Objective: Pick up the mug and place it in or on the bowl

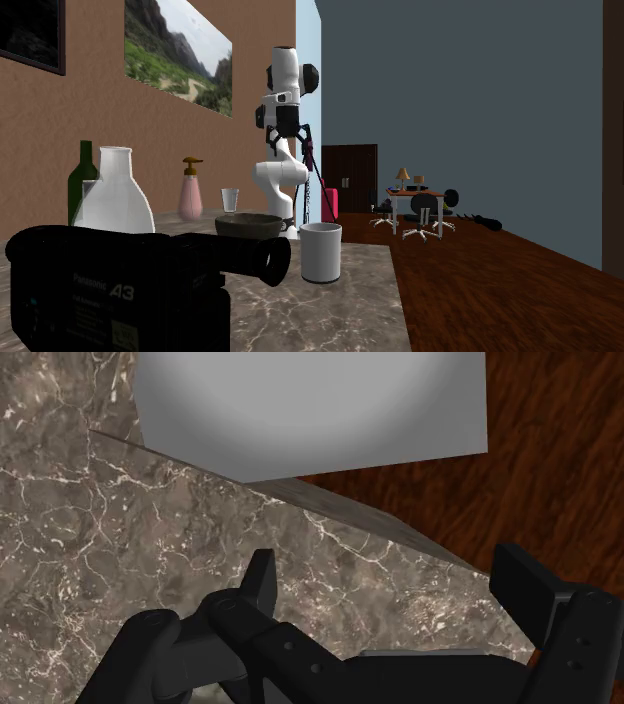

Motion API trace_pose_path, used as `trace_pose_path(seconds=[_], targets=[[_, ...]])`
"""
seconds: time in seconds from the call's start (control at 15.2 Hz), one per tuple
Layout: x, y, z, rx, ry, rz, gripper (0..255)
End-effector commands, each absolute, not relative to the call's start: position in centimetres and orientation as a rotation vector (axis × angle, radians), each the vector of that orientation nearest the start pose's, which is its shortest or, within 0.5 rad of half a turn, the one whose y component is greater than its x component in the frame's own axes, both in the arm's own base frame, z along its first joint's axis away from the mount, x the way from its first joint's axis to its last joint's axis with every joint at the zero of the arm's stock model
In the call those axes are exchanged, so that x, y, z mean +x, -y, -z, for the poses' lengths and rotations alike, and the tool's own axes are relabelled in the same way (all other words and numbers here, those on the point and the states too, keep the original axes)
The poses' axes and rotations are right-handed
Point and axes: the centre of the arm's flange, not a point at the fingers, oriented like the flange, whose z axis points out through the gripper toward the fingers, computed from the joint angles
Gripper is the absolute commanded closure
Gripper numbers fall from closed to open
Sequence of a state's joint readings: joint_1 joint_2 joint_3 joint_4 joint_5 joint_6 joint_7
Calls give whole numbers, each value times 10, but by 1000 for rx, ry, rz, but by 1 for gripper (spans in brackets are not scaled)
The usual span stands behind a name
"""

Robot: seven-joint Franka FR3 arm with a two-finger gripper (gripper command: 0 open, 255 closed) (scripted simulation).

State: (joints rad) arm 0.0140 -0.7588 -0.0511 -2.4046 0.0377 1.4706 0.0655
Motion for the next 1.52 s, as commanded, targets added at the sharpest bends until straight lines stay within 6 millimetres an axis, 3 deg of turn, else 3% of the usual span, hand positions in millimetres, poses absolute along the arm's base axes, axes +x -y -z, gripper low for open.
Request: trace_pose_path(seconds=[0.0, 1.45], targets=[[300, 10, -552, -3058, -130, -272, 0], [525, 28, -418, -3074, -102, 30, 0]])
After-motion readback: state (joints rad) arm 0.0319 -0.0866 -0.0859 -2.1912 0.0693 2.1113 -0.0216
